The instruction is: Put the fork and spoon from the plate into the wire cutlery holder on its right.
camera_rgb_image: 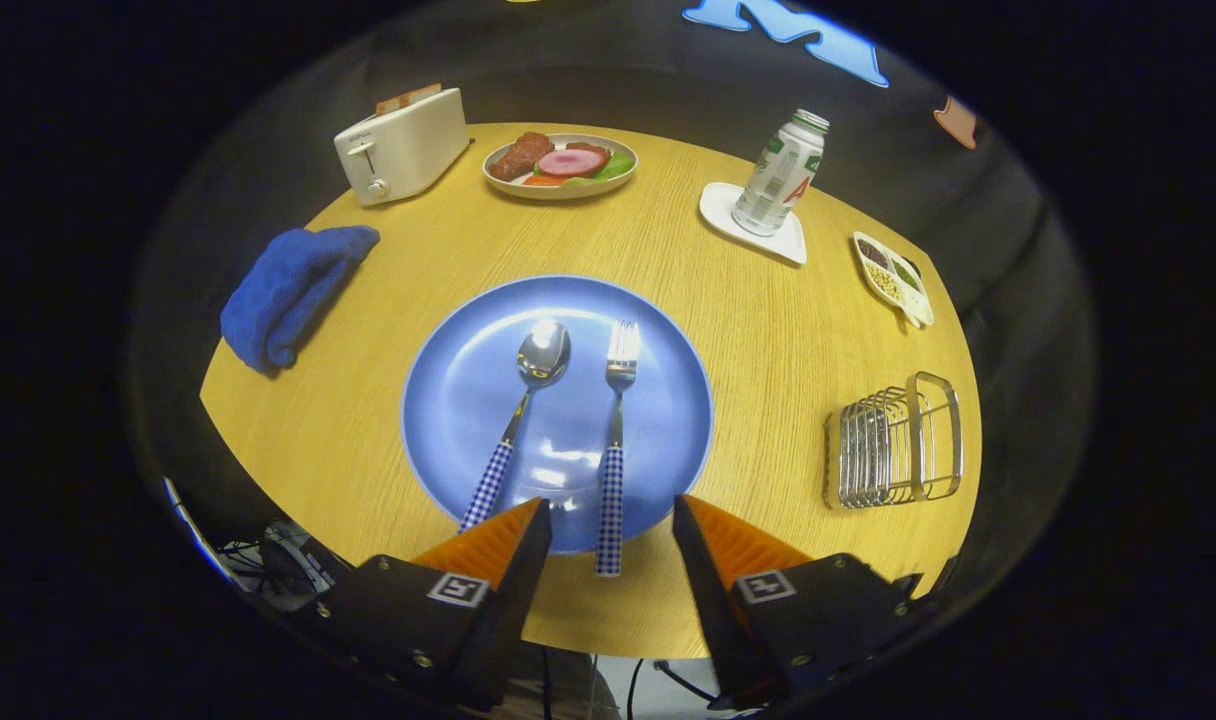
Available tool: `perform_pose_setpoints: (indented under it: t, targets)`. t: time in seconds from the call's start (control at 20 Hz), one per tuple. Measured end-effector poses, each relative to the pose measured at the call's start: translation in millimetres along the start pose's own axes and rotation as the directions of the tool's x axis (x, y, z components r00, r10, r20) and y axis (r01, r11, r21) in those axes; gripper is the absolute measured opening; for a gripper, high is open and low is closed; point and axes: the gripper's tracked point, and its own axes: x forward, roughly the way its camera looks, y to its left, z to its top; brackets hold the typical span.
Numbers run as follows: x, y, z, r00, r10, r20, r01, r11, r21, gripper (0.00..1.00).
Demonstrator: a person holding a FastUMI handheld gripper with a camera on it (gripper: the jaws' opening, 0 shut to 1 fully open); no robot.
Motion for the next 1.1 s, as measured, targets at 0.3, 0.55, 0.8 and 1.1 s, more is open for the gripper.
perform_pose_setpoints:
  t: [0.3, 0.55, 0.8, 1.1]
  targets:
    - [16.4, 3.1, 0.7, 0.998, 0.005, -0.056, -0.005, 1.0, -0.009, 0.46]
    - [23.4, 1.6, -0.5, 0.994, 0.003, -0.106, -0.003, 1.0, -0.007, 0.46]
    - [40.1, -1.1, -7.7, 0.988, 0.002, -0.152, -0.006, 1.0, -0.028, 0.28]
    - [33.7, 5.8, -2.5, 0.98, 0.048, -0.193, -0.065, 0.994, -0.084, 0.1]
